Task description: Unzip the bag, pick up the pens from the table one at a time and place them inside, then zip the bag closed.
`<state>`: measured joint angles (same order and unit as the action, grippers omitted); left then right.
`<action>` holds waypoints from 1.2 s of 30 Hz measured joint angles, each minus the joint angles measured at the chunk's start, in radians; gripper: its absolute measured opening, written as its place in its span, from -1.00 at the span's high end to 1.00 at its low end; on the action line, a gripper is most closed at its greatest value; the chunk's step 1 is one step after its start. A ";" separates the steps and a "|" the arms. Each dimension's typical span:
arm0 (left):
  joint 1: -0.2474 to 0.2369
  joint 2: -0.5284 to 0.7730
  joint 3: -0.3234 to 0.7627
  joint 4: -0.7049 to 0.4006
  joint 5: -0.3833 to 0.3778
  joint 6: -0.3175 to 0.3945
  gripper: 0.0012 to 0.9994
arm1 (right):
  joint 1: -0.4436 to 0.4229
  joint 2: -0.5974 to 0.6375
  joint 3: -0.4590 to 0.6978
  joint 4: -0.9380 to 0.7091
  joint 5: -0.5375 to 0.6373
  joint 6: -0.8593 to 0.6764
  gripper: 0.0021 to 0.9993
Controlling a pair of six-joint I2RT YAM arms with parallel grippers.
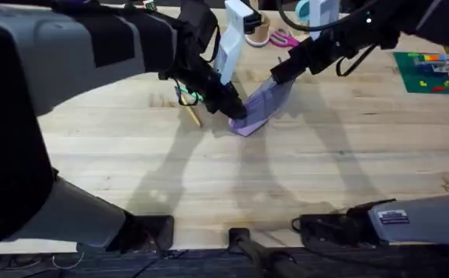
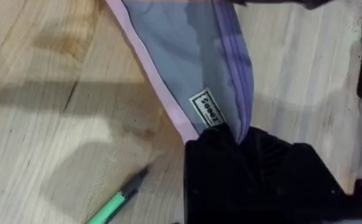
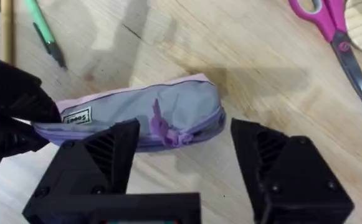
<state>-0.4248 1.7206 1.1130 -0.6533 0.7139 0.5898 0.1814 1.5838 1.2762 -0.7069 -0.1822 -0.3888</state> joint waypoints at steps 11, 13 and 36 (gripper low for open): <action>0.000 0.000 0.000 0.000 0.000 0.000 0.92 | 0.002 0.009 0.000 0.025 -0.029 0.001 -0.47; 0.000 0.000 0.000 0.000 0.000 0.000 0.92 | 0.002 0.009 0.000 0.024 -0.043 0.000 -0.41; 0.000 0.000 0.000 0.000 0.000 0.000 0.92 | 0.002 0.009 0.000 0.006 -0.059 -0.001 0.93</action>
<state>-0.4248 1.7206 1.1130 -0.6537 0.7136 0.5900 0.1833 1.5925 1.2758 -0.7010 -0.2409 -0.3893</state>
